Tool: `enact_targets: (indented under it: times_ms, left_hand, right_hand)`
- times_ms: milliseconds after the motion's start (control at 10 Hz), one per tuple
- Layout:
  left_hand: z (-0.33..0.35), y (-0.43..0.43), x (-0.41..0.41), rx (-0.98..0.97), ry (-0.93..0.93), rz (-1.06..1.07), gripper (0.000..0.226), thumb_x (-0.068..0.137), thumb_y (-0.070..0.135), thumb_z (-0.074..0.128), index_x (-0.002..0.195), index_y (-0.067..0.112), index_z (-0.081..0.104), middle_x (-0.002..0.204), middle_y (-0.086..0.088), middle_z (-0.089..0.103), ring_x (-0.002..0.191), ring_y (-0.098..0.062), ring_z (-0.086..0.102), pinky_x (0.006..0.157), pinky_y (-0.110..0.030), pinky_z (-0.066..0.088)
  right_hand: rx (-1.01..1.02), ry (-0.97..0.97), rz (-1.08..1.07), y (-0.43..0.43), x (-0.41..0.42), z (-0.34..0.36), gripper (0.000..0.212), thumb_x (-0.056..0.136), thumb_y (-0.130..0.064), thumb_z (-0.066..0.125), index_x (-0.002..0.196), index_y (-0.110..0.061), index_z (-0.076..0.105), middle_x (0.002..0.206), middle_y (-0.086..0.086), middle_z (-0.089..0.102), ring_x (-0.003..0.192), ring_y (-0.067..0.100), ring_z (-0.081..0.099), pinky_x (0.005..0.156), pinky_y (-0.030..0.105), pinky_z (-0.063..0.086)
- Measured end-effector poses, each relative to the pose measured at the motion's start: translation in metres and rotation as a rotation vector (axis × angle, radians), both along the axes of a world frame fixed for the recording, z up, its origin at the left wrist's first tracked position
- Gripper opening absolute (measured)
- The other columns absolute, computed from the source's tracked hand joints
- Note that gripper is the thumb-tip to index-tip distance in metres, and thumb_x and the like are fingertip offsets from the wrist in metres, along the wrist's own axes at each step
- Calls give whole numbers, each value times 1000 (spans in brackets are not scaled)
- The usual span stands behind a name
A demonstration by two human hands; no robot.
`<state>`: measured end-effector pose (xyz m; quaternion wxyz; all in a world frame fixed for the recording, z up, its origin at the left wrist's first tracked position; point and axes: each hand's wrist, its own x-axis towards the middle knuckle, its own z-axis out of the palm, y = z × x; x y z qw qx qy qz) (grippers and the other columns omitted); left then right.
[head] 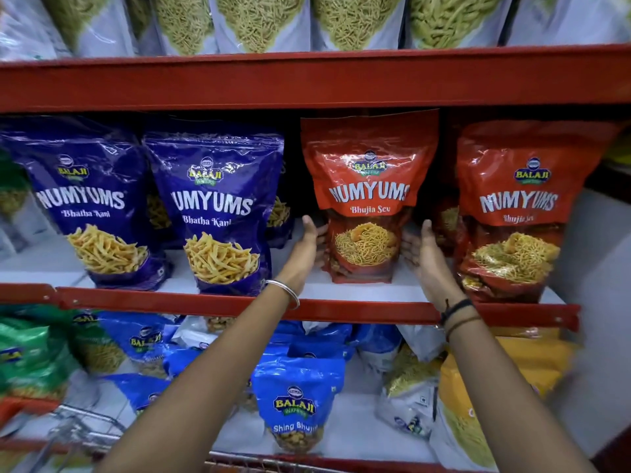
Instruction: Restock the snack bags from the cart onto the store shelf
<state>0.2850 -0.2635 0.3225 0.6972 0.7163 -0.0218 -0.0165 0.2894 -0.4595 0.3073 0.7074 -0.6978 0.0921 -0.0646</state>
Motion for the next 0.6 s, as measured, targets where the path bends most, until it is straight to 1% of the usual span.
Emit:
enact_targets:
  times_ms: [100, 200, 300, 400, 500, 600]
  left_hand:
    - [-4, 8, -8, 36, 17, -29, 72, 86, 59, 2, 133, 23, 43, 137, -8, 50, 108, -17, 50, 92, -35, 43]
    - [-8, 18, -20, 75, 26, -73, 77, 84, 61, -3, 132, 25, 45, 136, -9, 51, 110, -19, 51, 90, -34, 42]
    - [-8, 23, -34, 158, -5, -117, 78, 83, 62, -5, 134, 27, 42, 142, -8, 47, 124, -21, 46, 93, -34, 39]
    - [-4, 20, -51, 300, -91, -159, 74, 81, 64, -2, 138, 31, 33, 144, -5, 43, 127, -21, 42, 100, -40, 38]
    - [-4, 15, -69, 316, -187, -192, 59, 92, 51, 8, 140, 26, 29, 139, 7, 40, 126, -10, 36, 109, -34, 29]
    - [-2, 17, -92, 254, -338, -80, 48, 96, 39, 22, 135, 16, 39, 129, 9, 43, 121, -2, 38, 106, -11, 30]
  right_hand:
    - [90, -32, 68, -6, -9, -5, 70, 92, -54, 15, 131, -2, 41, 143, 18, 42, 131, 27, 40, 114, 36, 25]
    - [59, -26, 92, -12, -26, -8, 70, 93, -53, 14, 131, -1, 42, 142, 19, 42, 131, 28, 39, 111, 34, 25]
    - [26, -44, 78, -13, -42, -9, 68, 94, -50, 13, 131, 0, 42, 142, 20, 42, 132, 29, 39, 105, 31, 28]
    - [27, -82, 68, -7, -57, -8, 65, 95, -47, 15, 133, 1, 37, 145, 20, 37, 134, 28, 36, 109, 31, 27]
    - [31, -116, 124, -3, -74, -5, 64, 95, -46, 17, 136, 0, 34, 147, 19, 35, 136, 26, 34, 112, 33, 25]
    - [-46, -201, 12, -1, -110, -21, 57, 96, -44, 23, 133, -4, 42, 142, 14, 44, 129, 21, 43, 109, 32, 29]
